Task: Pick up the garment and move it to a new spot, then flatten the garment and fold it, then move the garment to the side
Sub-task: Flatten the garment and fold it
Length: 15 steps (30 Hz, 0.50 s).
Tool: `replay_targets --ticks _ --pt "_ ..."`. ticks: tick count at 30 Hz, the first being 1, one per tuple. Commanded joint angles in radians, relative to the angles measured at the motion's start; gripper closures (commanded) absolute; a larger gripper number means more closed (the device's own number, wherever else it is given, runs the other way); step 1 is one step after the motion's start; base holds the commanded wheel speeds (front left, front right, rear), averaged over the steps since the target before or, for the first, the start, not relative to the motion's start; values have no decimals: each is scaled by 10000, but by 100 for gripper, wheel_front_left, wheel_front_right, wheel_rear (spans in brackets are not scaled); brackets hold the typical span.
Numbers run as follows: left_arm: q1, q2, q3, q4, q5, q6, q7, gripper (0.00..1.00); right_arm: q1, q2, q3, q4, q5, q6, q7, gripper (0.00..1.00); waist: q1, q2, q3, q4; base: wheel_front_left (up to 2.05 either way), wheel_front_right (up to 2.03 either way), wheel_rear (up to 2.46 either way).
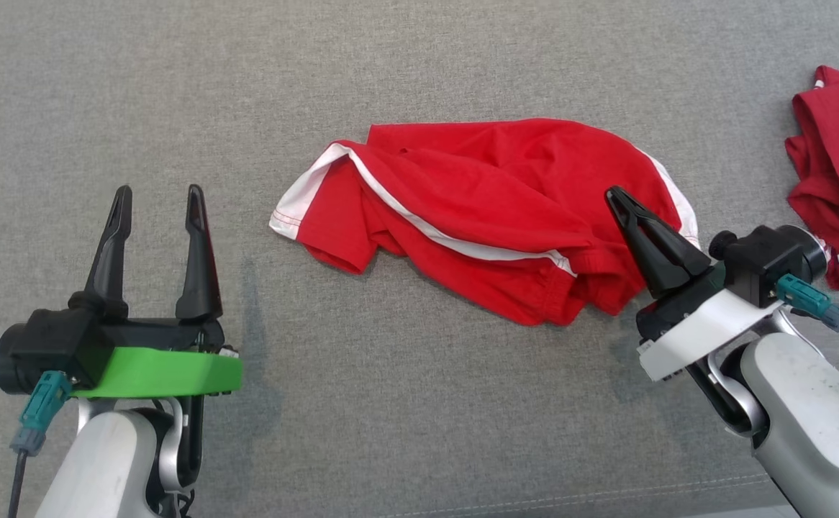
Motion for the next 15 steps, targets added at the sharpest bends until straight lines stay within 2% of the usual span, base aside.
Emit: replay_targets --ticks 1,11,12,13,14,15 --pt "-144 -47 38 38 81 -72 -34 0 -100 -27 39 -62 78 -5 -75 100 0 0 49 33 0 0 0" --pt "-44 -28 155 156 220 -158 -34 0 235 236 -440 -608 -11 -5 -225 100 0 0 -177 -231 0 0 0" --pt "-23 -3 147 170 242 -158 -34 0 292 309 -550 -642 -34 -5 -236 75 0 0 -223 -264 0 0 0" --pt "10 21 147 172 256 -136 -34 0 355 398 -755 -650 -36 -5 -238 9 0 0 -274 -303 0 0 0" --pt "34 42 141 163 279 -123 -34 0 375 424 -950 -680 -129 -5 -247 0 0 0 -314 -333 0 0 0" --pt "71 54 129 165 286 -107 -23 0 429 500 -1193 -720 -169 -5 -256 0 0 0 -376 -360 0 0 0"
